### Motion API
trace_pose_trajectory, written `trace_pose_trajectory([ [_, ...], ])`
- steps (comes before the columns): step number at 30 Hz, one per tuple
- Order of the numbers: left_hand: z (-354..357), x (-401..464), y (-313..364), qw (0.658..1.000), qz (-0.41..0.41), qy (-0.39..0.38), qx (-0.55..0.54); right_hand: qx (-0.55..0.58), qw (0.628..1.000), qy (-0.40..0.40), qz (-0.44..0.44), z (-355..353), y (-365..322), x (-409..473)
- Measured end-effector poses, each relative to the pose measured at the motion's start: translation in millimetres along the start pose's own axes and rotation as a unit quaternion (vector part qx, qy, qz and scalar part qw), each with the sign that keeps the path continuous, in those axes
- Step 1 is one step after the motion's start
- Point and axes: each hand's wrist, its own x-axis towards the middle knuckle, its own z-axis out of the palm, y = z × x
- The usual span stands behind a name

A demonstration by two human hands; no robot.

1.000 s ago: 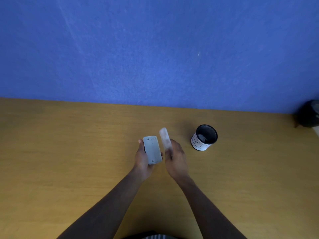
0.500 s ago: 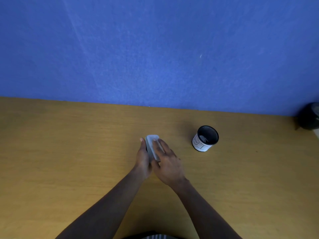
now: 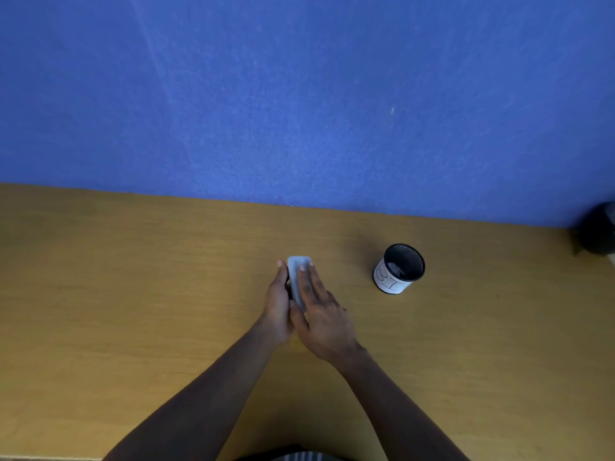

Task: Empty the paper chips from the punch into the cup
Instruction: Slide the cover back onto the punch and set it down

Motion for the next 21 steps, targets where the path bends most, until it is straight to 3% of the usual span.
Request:
trace_pose_trajectory([
  [12, -2, 3, -2, 1.000, 0.000, 0.004, -0.012, -0.036, 0.999, 0.020, -0.027, 13, 8, 0],
  [17, 3, 1, 0, 0.999, -0.009, 0.010, -0.048, -0.099, 0.986, 0.134, -0.008, 18, 8, 0],
  [21, 5, -1, 5, 0.999, 0.010, 0.015, -0.051, -0.128, 0.977, 0.169, 0.007, 13, 10, 0],
])
